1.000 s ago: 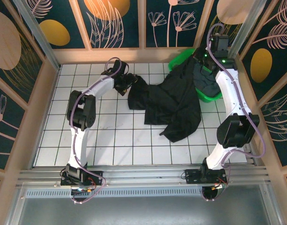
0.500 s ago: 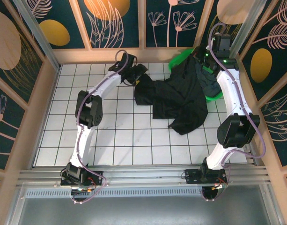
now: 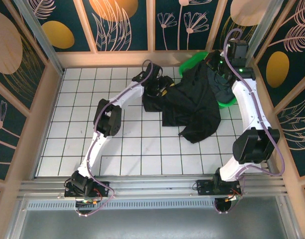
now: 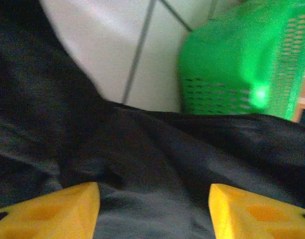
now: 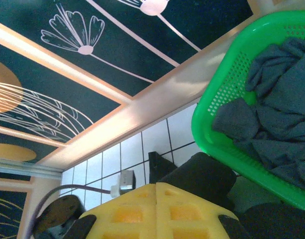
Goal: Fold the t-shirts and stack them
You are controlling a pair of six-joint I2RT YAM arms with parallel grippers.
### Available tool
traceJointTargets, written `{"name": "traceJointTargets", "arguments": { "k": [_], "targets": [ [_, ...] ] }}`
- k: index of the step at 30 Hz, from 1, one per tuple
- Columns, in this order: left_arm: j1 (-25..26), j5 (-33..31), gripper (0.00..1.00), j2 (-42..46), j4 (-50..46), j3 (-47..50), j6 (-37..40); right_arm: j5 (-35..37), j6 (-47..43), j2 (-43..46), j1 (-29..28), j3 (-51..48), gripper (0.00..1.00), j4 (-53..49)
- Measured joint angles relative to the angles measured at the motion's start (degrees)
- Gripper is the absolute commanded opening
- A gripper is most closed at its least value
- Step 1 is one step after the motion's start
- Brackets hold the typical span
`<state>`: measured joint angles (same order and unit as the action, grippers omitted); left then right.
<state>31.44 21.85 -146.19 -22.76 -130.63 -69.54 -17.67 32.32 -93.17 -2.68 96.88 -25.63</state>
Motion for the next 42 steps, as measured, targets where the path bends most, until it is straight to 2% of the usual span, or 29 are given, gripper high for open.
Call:
{"name": "traceJointTargets", "arguments": {
  "k": [5, 8, 9, 11, 12, 15, 17, 20, 24, 27, 29, 33, 36, 42],
  "targets": [
    [0.00, -0.85, 0.61, -0.09, -0.48, 1.27, 0.33, -0.46, 0.59, 0.11, -0.04, -1.20, 0.00, 1.01],
    [0.02, -0.83, 0.50, -0.15, -0.11, 1.20, 0.33, -0.46, 0.98, 0.24, -0.04, -1.99, 0.00, 1.46],
    [0.02, -0.83, 0.39, -0.31, 0.20, 1.18, 0.24, -0.44, 1.09, 0.37, -0.04, -2.32, 0.00, 1.51],
    [0.07, -0.94, 0.03, -0.68, 0.68, 1.18, 0.15, -0.44, 1.11, 0.94, -0.04, -3.17, 0.00, 1.68],
    [0.07, -1.11, 0.00, -0.79, 0.70, 1.18, 0.39, -0.44, 1.09, 1.29, -0.04, -3.56, 0.00, 1.70],
    [0.07, -1.97, 0.00, -0.07, 0.94, 2.58, 1.33, -0.37, 1.09, 2.32, -0.02, -4.22, 0.00, 1.70],
    [0.07, -3.21, 0.00, 3.58, 1.44, 8.74, 2.34, -0.35, 1.09, 2.78, 0.04, -4.46, 0.00, 1.77],
    [0.11, -5.90, 0.00, 14.43, 1.51, 25.20, 3.96, -0.31, 1.09, 2.91, 0.59, -4.59, 0.00, 2.03],
    [0.11, -8.68, 0.00, 34.12, 2.45, 50.42, 5.01, -0.26, 1.07, 2.78, 1.90, -4.70, 0.00, 2.49],
    [0.11, -8.81, 0.00, 43.95, 3.69, 63.04, 4.68, -0.26, 1.07, 1.97, 2.23, -4.68, 0.00, 2.97],
    [0.11, -8.61, 0.00, 46.62, 5.09, 68.87, 4.04, -0.22, 1.07, 1.03, 2.23, -4.68, 0.00, 2.95],
    [0.13, -9.75, 0.00, 47.63, 5.09, 75.93, 2.60, 0.68, 1.07, -1.51, 2.38, -4.24, 0.00, 2.54],
    [0.13, -13.22, 0.00, 52.41, 2.86, 78.05, 1.31, 0.66, 1.09, -3.69, 2.97, -3.13, 0.00, 2.01],
    [0.11, -22.67, 0.00, 62.31, 0.17, 72.02, 0.72, -0.35, 1.29, -10.56, 2.19, 3.93, 0.00, 2.56]
  ]
}}
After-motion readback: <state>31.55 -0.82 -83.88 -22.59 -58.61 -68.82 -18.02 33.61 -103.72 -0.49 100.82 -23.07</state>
